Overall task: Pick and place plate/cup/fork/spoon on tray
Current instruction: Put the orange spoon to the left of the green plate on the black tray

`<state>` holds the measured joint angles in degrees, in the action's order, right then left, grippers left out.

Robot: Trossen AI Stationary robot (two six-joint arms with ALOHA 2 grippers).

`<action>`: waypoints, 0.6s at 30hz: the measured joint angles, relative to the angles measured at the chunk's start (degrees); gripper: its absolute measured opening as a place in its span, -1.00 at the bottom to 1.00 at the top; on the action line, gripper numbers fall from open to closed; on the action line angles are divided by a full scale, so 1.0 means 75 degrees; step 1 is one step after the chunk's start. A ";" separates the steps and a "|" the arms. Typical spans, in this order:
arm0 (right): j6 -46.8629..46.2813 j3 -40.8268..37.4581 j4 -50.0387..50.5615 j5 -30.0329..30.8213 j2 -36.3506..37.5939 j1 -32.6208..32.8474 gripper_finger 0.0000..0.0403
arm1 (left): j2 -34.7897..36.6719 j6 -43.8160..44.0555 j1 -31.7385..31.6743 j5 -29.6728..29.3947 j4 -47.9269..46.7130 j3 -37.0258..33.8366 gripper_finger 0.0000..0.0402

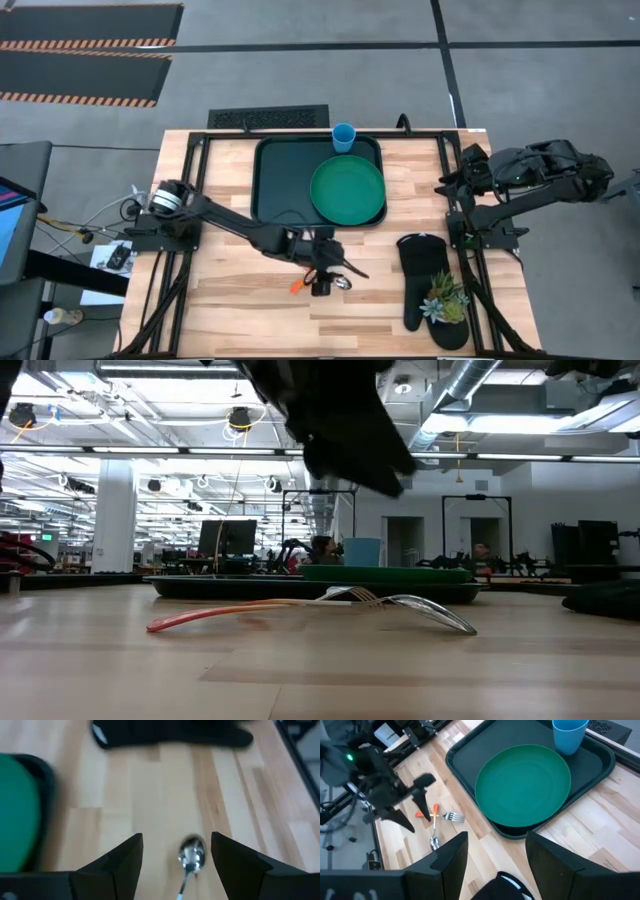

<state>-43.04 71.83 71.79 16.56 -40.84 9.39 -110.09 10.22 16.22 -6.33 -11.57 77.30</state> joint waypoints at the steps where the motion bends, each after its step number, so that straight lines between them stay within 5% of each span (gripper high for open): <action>1: 0.0000 0.0000 0.0000 0.0000 0.0000 0.0000 0.11 | -0.0184 -0.0066 0.0020 -0.0016 -0.0056 0.0127 0.08; 18: -0.0002 0.0000 0.0091 -0.0018 0.0006 -0.0003 0.11 | -0.0874 -0.0514 0.0080 0.0329 -0.0631 0.0426 0.08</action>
<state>-43.05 71.83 72.47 16.43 -40.80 9.37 -116.65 6.37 16.81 -3.86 -16.30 80.49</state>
